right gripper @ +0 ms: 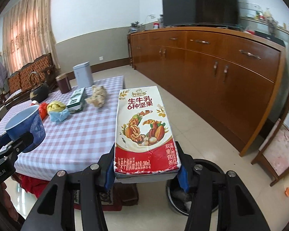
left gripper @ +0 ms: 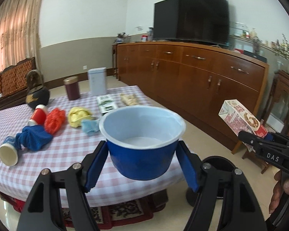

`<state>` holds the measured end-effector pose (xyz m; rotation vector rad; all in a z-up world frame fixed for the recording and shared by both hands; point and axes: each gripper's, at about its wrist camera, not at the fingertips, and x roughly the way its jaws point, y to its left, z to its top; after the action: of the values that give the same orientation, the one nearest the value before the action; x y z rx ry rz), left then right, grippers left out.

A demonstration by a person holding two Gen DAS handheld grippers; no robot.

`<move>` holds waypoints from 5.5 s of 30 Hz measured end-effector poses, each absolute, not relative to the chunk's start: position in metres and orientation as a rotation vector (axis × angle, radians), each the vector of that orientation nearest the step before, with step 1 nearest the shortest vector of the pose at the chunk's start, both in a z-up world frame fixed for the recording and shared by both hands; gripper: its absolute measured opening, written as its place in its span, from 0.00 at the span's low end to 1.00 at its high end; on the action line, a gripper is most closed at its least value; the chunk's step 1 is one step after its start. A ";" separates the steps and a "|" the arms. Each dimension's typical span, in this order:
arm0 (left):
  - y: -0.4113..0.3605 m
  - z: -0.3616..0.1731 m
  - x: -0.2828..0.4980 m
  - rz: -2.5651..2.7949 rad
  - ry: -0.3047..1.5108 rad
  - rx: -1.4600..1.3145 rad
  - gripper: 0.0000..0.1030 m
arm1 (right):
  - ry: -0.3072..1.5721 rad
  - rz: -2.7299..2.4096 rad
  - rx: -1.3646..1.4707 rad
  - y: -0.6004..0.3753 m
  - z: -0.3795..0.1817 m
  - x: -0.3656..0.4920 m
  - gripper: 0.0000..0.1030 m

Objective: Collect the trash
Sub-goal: 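Carry the blue cup and milk carton over the black bin, then open both tools to drop the cup and carton into the bin, then move both tools back toward the table, then grasp the blue-patterned paper cup with the left tool while the right tool grasps the light blue cloth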

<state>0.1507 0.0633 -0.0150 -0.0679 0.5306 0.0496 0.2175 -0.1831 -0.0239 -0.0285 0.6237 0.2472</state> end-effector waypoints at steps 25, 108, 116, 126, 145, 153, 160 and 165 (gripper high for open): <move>-0.079 -0.044 0.181 -0.322 0.587 0.017 0.71 | 0.707 0.054 0.021 -0.312 -0.065 0.203 0.53; 0.064 -0.042 0.106 0.109 0.643 -0.110 0.98 | 0.594 0.292 -0.104 -0.170 -0.040 0.165 1.00; 0.132 -0.037 0.088 0.278 0.593 -0.174 0.98 | 0.553 0.433 -0.144 -0.099 -0.028 0.168 1.00; 0.226 -0.045 0.067 0.508 0.572 -0.197 0.98 | 0.600 0.520 -0.197 -0.005 -0.034 0.189 1.00; 0.355 -0.073 0.114 0.736 0.618 -0.254 0.98 | 0.725 0.535 -0.229 0.125 -0.068 0.295 1.00; 0.369 -0.086 0.142 0.735 0.653 -0.240 0.98 | 0.795 0.497 -0.231 0.151 -0.088 0.331 1.00; 0.379 -0.097 0.147 0.725 0.681 -0.262 0.96 | 0.850 0.496 -0.238 0.167 -0.100 0.350 0.95; 0.383 -0.096 0.141 0.656 0.670 -0.312 0.72 | 0.869 0.535 -0.213 0.161 -0.103 0.349 0.53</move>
<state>0.1414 0.3830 -0.0962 -0.3125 0.6704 0.6560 0.3494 0.1611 -0.1029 -0.2134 0.8688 0.5349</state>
